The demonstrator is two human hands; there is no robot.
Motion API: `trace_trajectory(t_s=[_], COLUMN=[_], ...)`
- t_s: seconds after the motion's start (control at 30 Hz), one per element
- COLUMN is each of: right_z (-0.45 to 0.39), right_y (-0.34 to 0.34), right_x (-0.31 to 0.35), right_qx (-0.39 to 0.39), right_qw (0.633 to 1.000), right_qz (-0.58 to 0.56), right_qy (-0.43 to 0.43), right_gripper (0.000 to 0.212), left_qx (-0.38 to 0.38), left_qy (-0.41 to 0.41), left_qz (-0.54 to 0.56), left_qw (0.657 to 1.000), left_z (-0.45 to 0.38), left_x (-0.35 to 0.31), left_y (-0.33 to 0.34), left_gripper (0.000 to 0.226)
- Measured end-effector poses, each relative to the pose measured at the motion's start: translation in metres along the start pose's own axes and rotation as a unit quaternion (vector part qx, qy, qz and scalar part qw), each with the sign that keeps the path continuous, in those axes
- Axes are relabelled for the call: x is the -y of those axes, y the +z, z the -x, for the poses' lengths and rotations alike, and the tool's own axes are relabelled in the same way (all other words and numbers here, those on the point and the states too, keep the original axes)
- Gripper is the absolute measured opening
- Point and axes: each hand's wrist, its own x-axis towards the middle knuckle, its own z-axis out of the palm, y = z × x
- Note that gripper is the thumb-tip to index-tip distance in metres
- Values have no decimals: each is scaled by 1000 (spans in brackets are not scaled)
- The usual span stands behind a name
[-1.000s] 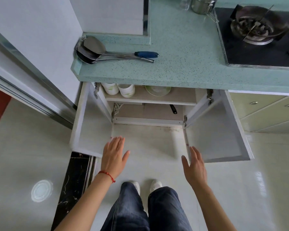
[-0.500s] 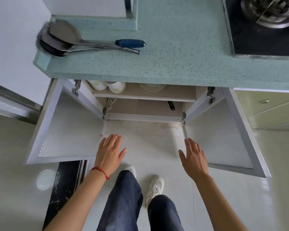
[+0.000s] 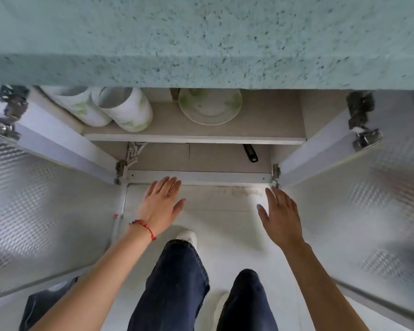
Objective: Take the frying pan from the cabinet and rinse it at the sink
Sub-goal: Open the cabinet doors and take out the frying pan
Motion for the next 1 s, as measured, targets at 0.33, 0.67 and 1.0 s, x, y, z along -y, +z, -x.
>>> trace_trajectory(t_s=[0.33,0.67,1.0], right_z=[-145,-260,-265], right_y=[112,179,202], right_x=[-32,-43,-30], right_qx=[-74,-122,-155], right_qw=[997,978,935], right_qz=[-14,-141,-293], right_qy=[4,93,127], right_gripper=[50,49,27], left_qx=[-67,-140,-141], left_qy=[18,13,18], left_qz=[15,37,116], left_qw=[997,989,983], left_z=[-126,-154,-164], left_x=[14,22,15], left_y=[131,198,218], left_gripper=[68,59,67])
